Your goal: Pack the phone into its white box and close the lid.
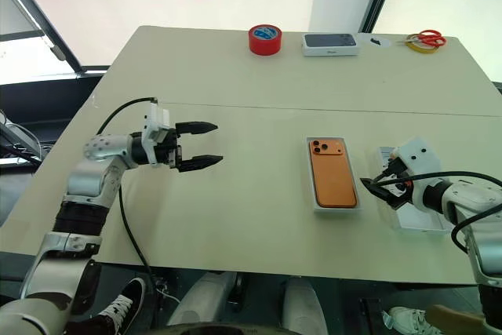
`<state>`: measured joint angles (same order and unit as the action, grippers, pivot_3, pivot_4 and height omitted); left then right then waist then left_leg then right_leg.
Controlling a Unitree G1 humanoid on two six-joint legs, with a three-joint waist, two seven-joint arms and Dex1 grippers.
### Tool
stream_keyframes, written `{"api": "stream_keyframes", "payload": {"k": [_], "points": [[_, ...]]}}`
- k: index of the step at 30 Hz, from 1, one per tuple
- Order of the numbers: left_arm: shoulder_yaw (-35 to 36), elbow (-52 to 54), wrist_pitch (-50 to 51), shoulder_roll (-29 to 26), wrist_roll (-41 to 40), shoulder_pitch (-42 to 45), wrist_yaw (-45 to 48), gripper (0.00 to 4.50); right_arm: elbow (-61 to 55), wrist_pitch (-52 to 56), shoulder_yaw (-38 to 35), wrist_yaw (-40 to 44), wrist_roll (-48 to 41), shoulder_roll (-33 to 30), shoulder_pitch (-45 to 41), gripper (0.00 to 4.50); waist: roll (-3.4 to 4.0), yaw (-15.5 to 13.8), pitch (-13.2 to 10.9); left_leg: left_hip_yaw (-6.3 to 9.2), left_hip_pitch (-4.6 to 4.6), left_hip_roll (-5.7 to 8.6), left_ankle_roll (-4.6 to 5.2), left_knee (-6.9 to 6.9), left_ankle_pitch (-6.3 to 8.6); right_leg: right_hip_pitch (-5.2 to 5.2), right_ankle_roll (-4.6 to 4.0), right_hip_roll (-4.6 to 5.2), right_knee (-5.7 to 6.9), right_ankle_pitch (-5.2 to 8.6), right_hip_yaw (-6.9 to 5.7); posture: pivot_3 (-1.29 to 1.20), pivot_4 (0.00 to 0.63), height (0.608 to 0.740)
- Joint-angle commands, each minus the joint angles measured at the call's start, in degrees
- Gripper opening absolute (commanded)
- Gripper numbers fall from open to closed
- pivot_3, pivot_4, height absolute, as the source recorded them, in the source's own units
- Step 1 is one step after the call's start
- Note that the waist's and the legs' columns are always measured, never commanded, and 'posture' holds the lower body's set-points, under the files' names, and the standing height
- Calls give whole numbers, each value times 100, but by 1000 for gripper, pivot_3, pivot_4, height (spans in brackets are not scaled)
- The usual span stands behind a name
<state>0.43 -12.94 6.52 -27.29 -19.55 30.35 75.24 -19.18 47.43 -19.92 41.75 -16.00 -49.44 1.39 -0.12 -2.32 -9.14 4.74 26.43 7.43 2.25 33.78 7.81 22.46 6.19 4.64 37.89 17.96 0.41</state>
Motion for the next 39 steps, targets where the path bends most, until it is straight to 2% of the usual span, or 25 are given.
{"api": "stream_keyframes", "payload": {"k": [1, 5, 7, 11, 16, 24, 27, 32, 33, 35, 38, 39], "points": [[11, 326, -252, -91, -277, -150, 307, 4225, -647, 1356, -153, -46, -304, -440, -24, 4342, 3, 9, 0, -4, 0, -1, 0, -1, 0, 1, 0, 1, 0, 0, 4, 0, 150, 740], [-15, 562, -158, -109, -485, -302, 456, 4225, -632, 2854, -283, 107, -943, -736, -534, 4342, 9, 23, -4, -9, 1, -5, 0, -10, 0, 9, -1, 1, -3, 1, 6, 0, 150, 740], [-68, 705, -100, -167, -537, -433, 555, 4225, -494, 3319, -109, -26, -952, -883, -829, 4342, 12, 34, -3, -11, 1, -5, 1, -14, 0, 10, -2, 2, -4, 1, 7, 0, 150, 740], [-198, 1096, 88, -316, -742, -724, 791, 4225, -57, 4420, 43, -258, -1151, -751, -1629, 4342, 13, 138, -2, -14, 1, -7, 1, -28, 0, 11, -3, 3, -17, 2, 9, 0, 150, 740], [-211, 1280, 57, -304, -761, -803, 689, 4225, 9, 4507, 442, -487, -1571, -872, -1802, 4342, 14, 169, -2, -14, 3, -6, 2, -44, -1, 10, -2, 5, -36, 1, 8, 0, 150, 740], [-257, 1505, 40, -204, -714, -1030, 328, 4225, 229, 4507, 846, -973, -1466, -787, -1890, 4342, 14, 177, -2, -15, 0, -7, 3, -46, -1, 8, 0, 5, -41, 0, 9, 0, 150, 740], [-270, 1604, 88, -220, -738, -1104, 235, 4295, 291, 4507, 888, -1108, -1444, -693, -1919, 2992, 14, 172, -2, -15, 1, -6, 3, -46, -1, 8, -1, 5, -41, 0, 9, 0, 150, 740], [-257, 1601, 142, -252, -770, -1106, 107, 4295, 321, 4488, 973, -1331, -1282, -539, -1961, 390, 12, 184, 0, -14, -1, -7, 3, -46, -1, 7, -1, 4, -41, 0, 8, 0, 150, 740], [-255, 1567, 162, -258, -770, -1085, 89, 4295, 346, 4495, 946, -1370, -1271, -492, -1955, 26, 12, 187, 0, -14, -3, -8, 3, -45, -1, 5, -1, 3, -41, 0, 9, 0, 150, 740], [-263, 1513, 196, -280, -767, -1056, 95, 4295, 334, 4505, 899, -1424, -1267, -431, -1937, 26, 7, 187, 3, -14, -5, -7, 3, -45, -1, 1, -1, 3, -41, 0, 9, 0, 150, 740], [-217, 1414, 363, -271, -823, -987, 1, 3469, 320, 4476, 805, -1565, -1181, -336, -1992, 0, 0, 188, 7, -14, -6, -7, 3, -44, -1, -1, -1, 3, -41, -1, 9, 0, 150, 740], [-213, 1394, 472, -267, -883, -965, 2, 2980, 346, 4375, 773, -1594, -1148, -324, -2030, 0, -1, 189, 8, -14, -7, -7, 3, -44, -1, -1, -1, 3, -41, -1, 9, 0, 150, 740]]}}
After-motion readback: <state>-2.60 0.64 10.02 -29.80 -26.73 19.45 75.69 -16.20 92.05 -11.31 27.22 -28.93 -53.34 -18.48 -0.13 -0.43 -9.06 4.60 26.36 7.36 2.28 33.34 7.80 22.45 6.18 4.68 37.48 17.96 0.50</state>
